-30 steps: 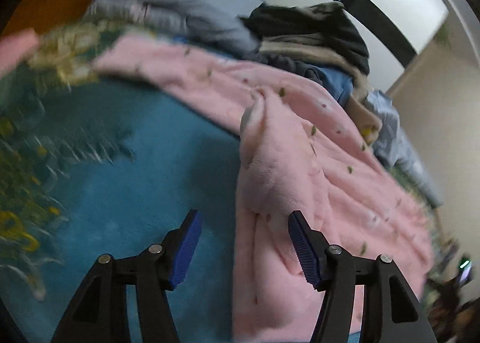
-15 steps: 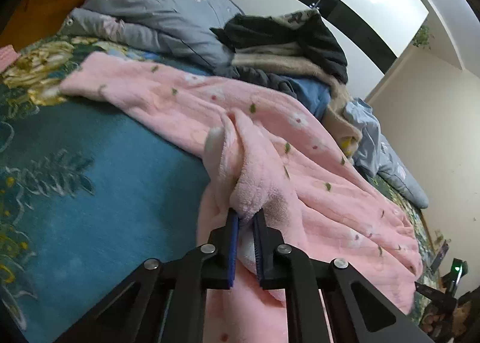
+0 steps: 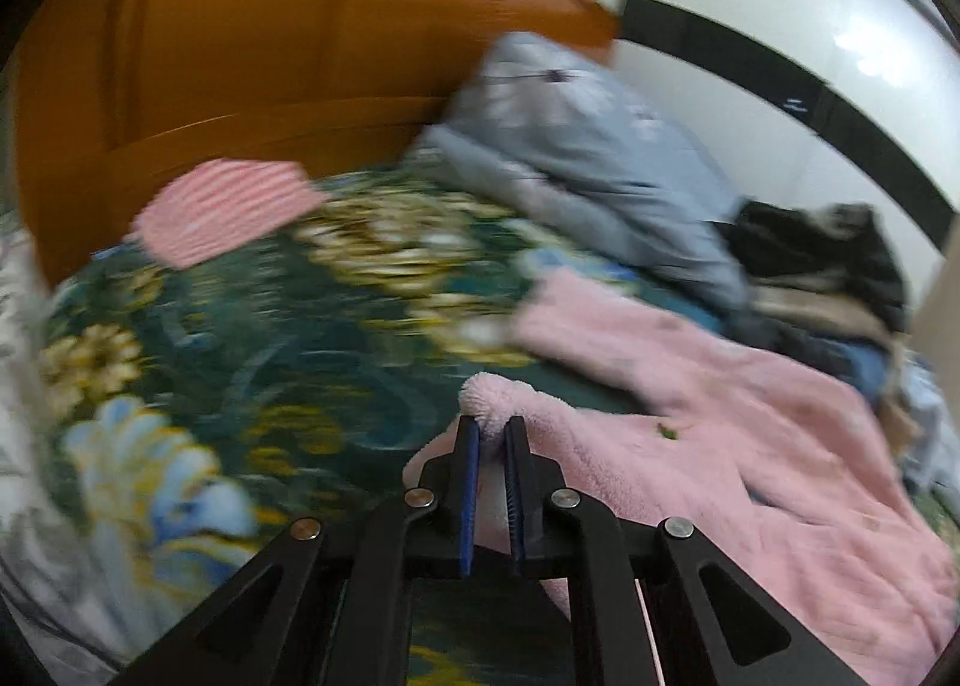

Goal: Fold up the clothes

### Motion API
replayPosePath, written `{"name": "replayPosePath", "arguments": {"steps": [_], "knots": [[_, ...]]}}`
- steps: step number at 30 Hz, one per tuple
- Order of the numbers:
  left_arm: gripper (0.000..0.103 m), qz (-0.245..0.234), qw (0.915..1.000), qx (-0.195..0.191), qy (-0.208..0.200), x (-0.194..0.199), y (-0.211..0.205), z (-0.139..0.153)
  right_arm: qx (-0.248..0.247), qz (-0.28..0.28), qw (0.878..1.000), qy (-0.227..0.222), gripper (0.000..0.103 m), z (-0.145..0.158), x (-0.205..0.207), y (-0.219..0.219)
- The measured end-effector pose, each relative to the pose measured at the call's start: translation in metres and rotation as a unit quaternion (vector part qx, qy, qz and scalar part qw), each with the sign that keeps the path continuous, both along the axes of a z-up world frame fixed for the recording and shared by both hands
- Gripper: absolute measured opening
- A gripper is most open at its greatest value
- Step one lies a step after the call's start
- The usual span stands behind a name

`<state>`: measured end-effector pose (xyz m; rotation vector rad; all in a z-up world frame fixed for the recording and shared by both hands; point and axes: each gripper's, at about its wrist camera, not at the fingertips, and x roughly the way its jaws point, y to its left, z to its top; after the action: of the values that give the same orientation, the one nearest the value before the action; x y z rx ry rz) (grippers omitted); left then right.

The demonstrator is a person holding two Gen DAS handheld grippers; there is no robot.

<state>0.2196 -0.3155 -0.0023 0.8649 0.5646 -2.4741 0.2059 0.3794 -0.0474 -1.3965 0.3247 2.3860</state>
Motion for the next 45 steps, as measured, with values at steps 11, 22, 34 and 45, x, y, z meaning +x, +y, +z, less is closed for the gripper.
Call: {"name": "replayPosePath", "arguments": {"steps": [11, 22, 34, 45], "knots": [[0.003, 0.072, 0.9912, 0.091, -0.064, 0.010, -0.057, -0.060, -0.009, -0.003, 1.000, 0.003, 0.005, -0.001, 0.001, 0.003], [0.007, 0.011, 0.9733, 0.228, -0.019, 0.019, -0.036, -0.070, -0.043, -0.016, 0.998, 0.044, 0.031, 0.026, 0.040, 0.018], [0.008, 0.008, 0.9593, 0.282, 0.006, 0.013, -0.038, -0.083, -0.180, -0.048, 0.978, 0.095, 0.031, -0.003, 0.046, 0.040], [0.009, -0.008, 0.9593, 0.282, 0.004, 0.006, -0.030, -0.082, -0.133, -0.023, 0.980, 0.144, 0.005, 0.042, 0.000, 0.005]]}}
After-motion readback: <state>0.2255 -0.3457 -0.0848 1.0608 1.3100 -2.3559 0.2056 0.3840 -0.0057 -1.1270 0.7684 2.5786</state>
